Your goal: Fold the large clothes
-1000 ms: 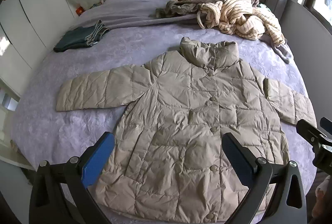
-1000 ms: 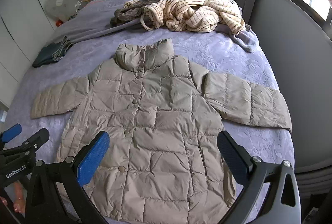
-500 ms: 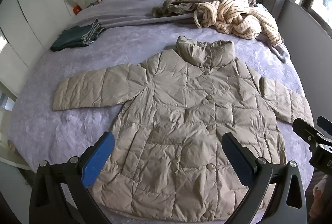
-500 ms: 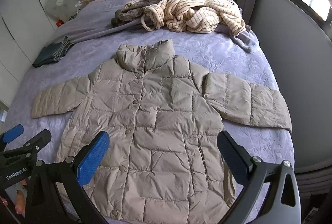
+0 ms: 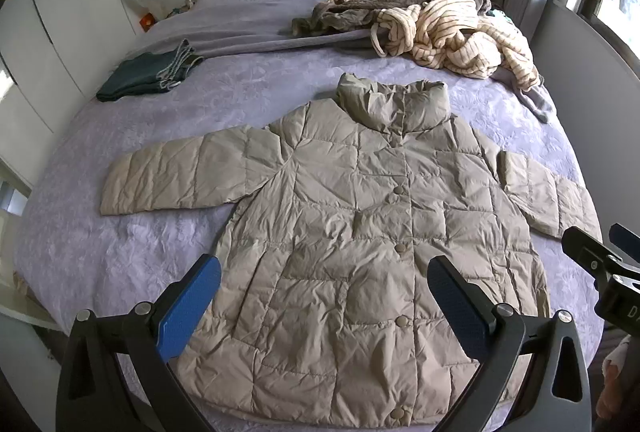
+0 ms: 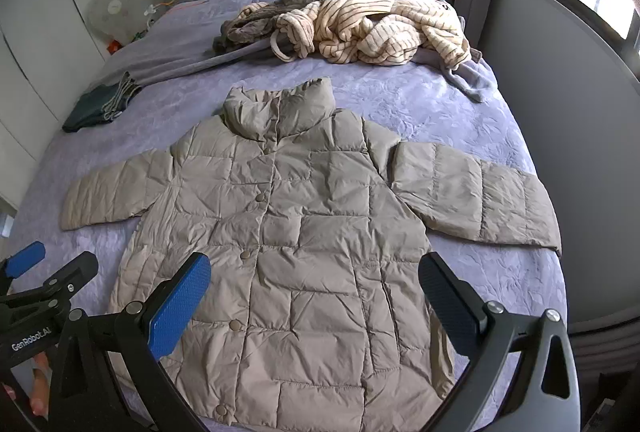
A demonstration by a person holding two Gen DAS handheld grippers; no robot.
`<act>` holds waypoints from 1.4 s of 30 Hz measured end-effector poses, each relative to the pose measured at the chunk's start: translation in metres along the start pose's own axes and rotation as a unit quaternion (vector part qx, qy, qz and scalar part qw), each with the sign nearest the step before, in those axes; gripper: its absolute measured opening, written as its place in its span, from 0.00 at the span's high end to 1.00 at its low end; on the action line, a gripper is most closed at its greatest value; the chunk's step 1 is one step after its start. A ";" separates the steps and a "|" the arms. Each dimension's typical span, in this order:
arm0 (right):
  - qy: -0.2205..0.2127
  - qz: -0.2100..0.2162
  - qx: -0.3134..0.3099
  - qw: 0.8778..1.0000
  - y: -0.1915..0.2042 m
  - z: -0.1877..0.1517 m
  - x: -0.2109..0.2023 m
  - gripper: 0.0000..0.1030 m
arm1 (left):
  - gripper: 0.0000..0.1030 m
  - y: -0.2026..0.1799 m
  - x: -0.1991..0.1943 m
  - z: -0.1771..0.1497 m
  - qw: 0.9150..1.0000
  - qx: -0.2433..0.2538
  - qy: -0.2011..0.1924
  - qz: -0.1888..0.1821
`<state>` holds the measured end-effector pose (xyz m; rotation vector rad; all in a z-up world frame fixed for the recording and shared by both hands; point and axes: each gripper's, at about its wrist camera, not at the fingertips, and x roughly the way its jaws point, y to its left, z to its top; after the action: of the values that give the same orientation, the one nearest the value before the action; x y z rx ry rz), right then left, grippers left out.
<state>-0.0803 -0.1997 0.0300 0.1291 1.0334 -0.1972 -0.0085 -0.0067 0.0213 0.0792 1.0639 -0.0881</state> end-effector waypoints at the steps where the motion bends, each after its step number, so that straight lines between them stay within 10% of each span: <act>1: 0.000 0.000 0.000 1.000 -0.001 -0.001 0.001 0.00 | 0.00 0.000 0.000 0.000 1.000 0.000 0.000 0.000; 42: -0.003 0.002 0.000 1.000 -0.001 0.000 -0.001 0.00 | 0.00 0.003 -0.001 0.000 1.000 0.000 -0.001 -0.001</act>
<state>-0.0812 -0.2004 0.0304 0.1313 1.0275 -0.1936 -0.0086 -0.0037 0.0220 0.0781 1.0620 -0.0899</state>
